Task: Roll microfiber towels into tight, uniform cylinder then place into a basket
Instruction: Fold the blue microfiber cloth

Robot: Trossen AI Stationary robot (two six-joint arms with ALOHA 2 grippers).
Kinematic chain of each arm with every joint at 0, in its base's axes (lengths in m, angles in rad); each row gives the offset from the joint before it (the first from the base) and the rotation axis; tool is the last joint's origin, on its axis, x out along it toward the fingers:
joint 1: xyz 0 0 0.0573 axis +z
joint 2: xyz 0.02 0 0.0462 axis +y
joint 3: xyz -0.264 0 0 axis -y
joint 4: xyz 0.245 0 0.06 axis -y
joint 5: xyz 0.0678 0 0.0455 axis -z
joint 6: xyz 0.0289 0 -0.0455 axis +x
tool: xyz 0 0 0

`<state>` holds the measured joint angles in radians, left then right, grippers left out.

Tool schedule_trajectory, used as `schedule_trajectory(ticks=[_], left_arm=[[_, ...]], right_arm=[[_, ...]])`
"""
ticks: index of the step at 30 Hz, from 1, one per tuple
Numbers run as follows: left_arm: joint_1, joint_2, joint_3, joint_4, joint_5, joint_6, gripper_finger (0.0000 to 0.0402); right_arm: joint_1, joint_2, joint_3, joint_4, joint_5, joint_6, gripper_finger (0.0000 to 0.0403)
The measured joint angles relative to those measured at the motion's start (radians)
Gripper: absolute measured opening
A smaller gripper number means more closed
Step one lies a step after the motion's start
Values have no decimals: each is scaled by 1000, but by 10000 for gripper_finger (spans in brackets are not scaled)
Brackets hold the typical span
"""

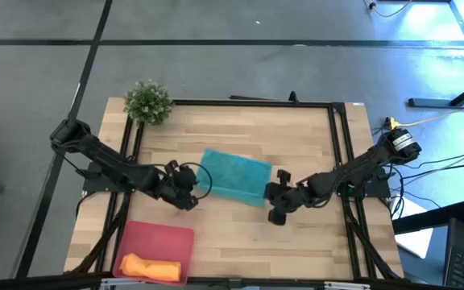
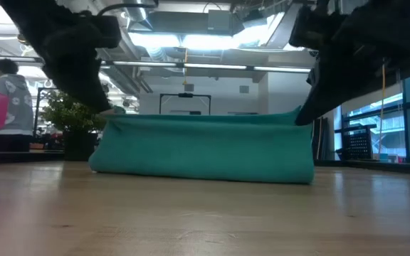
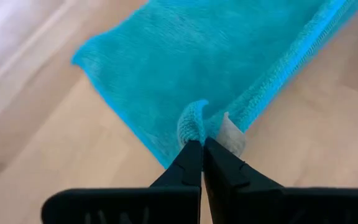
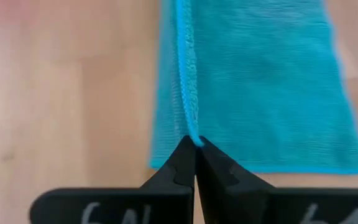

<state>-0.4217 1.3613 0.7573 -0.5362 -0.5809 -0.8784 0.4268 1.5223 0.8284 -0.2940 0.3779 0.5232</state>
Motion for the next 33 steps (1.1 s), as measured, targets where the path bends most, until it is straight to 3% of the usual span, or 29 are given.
schedule_trajectory(ticks=[11, 25, 33], left_arm=[[141, 10, -1, 52, -108, 123, 0], [295, 187, -1, 179, -134, 235, 0], [296, 198, -1, 189, -87, 256, 0]], right_arm=[[-110, 0, 0, -158, 123, 59, 6], [-231, 17, 0, -172, 144, -39, 6], [-250, 26, -1, -165, 83, -64, 6]])
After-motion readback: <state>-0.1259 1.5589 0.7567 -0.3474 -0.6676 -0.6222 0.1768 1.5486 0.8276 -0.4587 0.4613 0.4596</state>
